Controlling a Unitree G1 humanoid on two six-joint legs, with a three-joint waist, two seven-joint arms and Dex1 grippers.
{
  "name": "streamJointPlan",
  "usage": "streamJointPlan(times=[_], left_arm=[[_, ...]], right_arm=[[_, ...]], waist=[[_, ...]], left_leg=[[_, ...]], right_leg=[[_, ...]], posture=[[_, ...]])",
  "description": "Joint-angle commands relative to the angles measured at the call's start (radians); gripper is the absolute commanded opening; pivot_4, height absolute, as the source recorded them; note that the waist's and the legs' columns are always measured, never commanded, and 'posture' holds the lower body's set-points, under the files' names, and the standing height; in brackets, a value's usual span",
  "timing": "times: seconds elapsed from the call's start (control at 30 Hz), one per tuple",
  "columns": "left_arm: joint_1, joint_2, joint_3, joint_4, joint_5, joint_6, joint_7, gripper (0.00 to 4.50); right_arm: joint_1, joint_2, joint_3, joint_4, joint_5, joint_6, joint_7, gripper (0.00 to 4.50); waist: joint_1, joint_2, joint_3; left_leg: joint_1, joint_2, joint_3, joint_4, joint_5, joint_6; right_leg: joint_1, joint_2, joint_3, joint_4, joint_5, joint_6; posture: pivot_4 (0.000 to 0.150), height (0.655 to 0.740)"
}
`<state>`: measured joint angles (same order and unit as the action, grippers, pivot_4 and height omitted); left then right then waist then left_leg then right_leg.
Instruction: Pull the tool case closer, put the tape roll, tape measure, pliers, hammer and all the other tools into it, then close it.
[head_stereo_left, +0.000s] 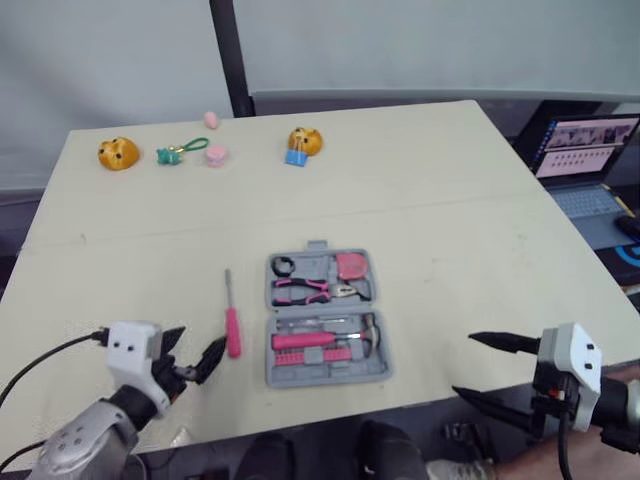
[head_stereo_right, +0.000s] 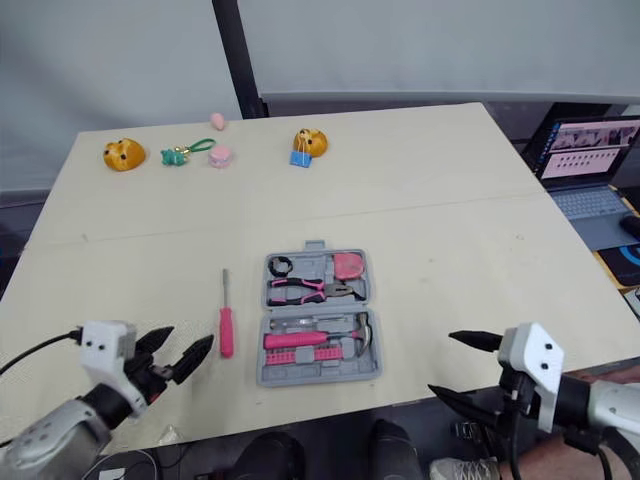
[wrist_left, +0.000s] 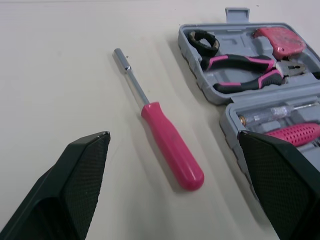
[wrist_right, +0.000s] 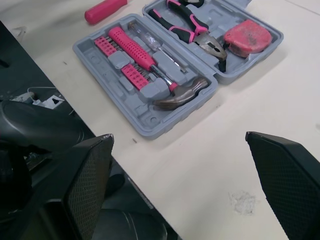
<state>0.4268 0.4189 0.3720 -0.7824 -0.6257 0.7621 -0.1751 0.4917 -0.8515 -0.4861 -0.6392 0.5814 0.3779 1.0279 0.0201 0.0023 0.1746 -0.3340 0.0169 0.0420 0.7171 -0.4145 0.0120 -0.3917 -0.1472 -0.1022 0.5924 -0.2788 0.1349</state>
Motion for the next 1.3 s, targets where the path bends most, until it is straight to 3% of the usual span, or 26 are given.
streamJointPlan(times=[0.03, 0.47, 0.8, 1.0, 1.3], left_arm=[[-0.040, -0.009, -0.021, -0.068, -0.013, 0.100, 0.090, 4.39], [-0.297, -0.104, -0.004, -0.169, -0.089, 0.500, 0.329, 4.39], [-0.495, -0.214, -0.003, -0.108, 0.010, 0.728, 0.421, 4.39], [-0.582, -0.340, -0.021, -0.058, 0.111, 0.836, 0.460, 4.39], [-0.634, -0.407, -0.082, 0.004, 0.252, 0.852, 0.488, 4.39]], right_arm=[[-0.010, -0.010, -0.020, -0.026, 0.021, 0.014, 0.004, 4.50], [-0.029, -0.023, -0.047, -0.042, 0.035, 0.060, 0.009, 4.50], [-0.058, -0.034, -0.055, -0.063, 0.048, 0.092, -0.001, 4.50], [-0.074, -0.043, -0.064, -0.076, 0.055, 0.116, -0.007, 4.50], [-0.079, -0.050, -0.099, -0.099, 0.071, 0.160, -0.016, 4.50]], waist=[[0.004, 0.000, 0.000], [0.005, 0.000, 0.000], [0.008, 0.000, 0.000], [0.007, -0.001, 0.001], [0.010, -0.001, 0.001]], left_leg=[[0.000, 0.000, 0.000, 0.000, 0.000, 0.000], [0.000, -0.001, -0.001, 0.000, 0.002, -0.003], [-0.001, -0.001, -0.003, 0.000, 0.004, -0.005], [-0.001, -0.001, -0.002, 0.000, 0.005, -0.005], [-0.001, -0.001, -0.002, 0.000, 0.005, -0.005]], right_leg=[[0.000, 0.000, 0.000, 0.000, 0.000, 0.000], [0.001, 0.000, 0.000, 0.000, 0.000, 0.000], [0.001, 0.000, 0.000, 0.000, 0.001, 0.001], [0.001, 0.000, 0.000, 0.000, 0.001, 0.003], [0.001, 0.000, 0.000, -0.001, 0.002, 0.003]], posture=[[0.150, 0.7400], [0.150, 0.7400], [0.150, 0.7400], [0.150, 0.7400], [0.150, 0.7400]])
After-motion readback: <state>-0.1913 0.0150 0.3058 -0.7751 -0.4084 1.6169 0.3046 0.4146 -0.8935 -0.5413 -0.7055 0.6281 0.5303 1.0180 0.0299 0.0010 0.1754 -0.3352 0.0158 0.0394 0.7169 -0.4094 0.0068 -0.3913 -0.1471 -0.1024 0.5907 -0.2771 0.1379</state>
